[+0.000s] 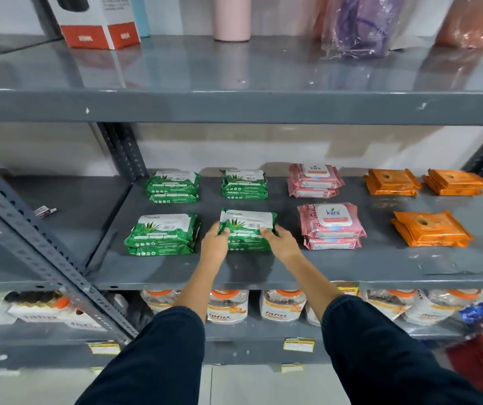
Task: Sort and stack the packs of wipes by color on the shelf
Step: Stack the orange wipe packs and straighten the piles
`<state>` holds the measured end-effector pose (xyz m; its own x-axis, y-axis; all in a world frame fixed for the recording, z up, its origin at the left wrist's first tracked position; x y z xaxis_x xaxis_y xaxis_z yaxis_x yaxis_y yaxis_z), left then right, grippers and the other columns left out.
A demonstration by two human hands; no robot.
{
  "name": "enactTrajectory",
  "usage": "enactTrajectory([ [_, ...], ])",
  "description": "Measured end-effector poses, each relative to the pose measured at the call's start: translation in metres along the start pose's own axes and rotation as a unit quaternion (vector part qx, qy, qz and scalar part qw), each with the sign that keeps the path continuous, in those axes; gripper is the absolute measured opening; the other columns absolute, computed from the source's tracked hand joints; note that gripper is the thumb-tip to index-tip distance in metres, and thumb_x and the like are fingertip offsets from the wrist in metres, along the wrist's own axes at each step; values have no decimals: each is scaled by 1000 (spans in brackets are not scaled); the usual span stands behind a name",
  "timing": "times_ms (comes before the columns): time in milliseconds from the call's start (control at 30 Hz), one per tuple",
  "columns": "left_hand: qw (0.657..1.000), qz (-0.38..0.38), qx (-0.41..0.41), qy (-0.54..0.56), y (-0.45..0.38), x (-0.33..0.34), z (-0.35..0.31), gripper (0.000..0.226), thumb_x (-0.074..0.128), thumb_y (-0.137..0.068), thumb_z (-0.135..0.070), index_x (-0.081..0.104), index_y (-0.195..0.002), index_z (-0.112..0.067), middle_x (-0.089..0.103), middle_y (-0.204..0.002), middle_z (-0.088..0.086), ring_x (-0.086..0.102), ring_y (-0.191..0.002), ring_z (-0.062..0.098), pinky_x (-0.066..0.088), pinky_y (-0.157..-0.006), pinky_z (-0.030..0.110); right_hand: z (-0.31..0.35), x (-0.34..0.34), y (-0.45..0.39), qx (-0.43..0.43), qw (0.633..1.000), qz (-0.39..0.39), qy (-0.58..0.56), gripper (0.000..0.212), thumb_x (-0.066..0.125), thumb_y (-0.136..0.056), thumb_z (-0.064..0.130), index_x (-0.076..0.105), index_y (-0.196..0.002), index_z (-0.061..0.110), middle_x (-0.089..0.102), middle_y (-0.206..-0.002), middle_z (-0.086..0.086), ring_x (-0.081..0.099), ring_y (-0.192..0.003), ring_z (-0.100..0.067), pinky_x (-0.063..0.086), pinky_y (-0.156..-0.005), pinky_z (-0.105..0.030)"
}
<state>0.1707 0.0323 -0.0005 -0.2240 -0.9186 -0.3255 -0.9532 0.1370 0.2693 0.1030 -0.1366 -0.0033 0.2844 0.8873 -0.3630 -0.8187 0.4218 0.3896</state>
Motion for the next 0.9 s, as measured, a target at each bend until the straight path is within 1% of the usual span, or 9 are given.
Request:
enactTrajectory([
  [200, 1000, -2, 3, 25, 0, 0, 2, 49, 47, -96, -22, 34, -143, -12, 33, -152, 10, 33, -138, 27, 28, -111, 39, 2, 0, -3, -6, 1000, 2, 10, 67, 46, -97, 41, 21, -151, 11, 25, -158, -7, 28, -144, -27, 25, -116, -36],
  [367, 1000, -3, -9, 30, 0, 0, 3, 50, 49, -95, -23, 35, -142, -13, 31, -152, 8, 32, -138, 27, 28, -112, 40, 2, 0, -3, -12, 999, 7, 37, 66, 43, -97, 41, 19, -151, 10, 24, -158, -8, 28, -144, -27, 24, -116, -36],
  [500, 999, -4, -15, 43, 1, 1, 3, 50, 51, -95, -22, 36, -141, -12, 34, -151, 9, 34, -137, 27, 29, -112, 40, 5, -2, -2, -21, 998, 6, 60, 66, 42, -98, 42, 20, -151, 9, 26, -158, -10, 29, -144, -28, 25, -115, -36],
  [767, 998, 0, -20, 58, 2, 0, 2, 51, 50, -95, -20, 33, -142, -10, 32, -152, 9, 33, -138, 27, 28, -113, 42, 3, -2, 0, -33, 997, 9, 71, 67, 42, -97, 43, 20, -151, 9, 28, -156, -12, 31, -143, -29, 27, -114, -37],
  [833, 999, -2, -11, 41, 2, 1, 0, 53, 48, -96, -20, 29, -144, -10, 29, -154, 9, 33, -138, 28, 29, -111, 41, 3, -1, 1, -30, 996, 11, 83, 68, 40, -97, 44, 17, -151, 9, 27, -157, -12, 31, -143, -30, 27, -114, -38],
  [867, 1000, -15, 5, 12, 6, -1, -5, 55, 47, -96, -19, 25, -146, -11, 26, -155, 8, 32, -138, 28, 29, -111, 40, 4, -2, 2, -40, 994, 0, 104, 69, 38, -98, 44, 14, -152, 9, 25, -157, -13, 29, -143, -31, 26, -115, -38],
  [900, 997, -41, 39, -42, 10, -4, -14, 57, 45, -96, -18, 20, -147, -10, 21, -156, 8, 29, -141, 27, 28, -112, 39, 9, -5, 5, -69, 987, -25, 141, 67, 35, -99, 41, 10, -152, 8, 20, -159, -14, 25, -145, -30, 24, -117, -38],
])
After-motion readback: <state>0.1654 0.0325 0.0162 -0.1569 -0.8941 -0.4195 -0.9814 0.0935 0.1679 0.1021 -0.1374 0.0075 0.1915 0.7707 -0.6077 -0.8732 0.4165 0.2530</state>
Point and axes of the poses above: each hand's wrist, its own y-axis away from the middle knuckle, its own x-axis out of the palm, z = x × y, the point moved 9 cm from there along -y, towards the middle knuckle
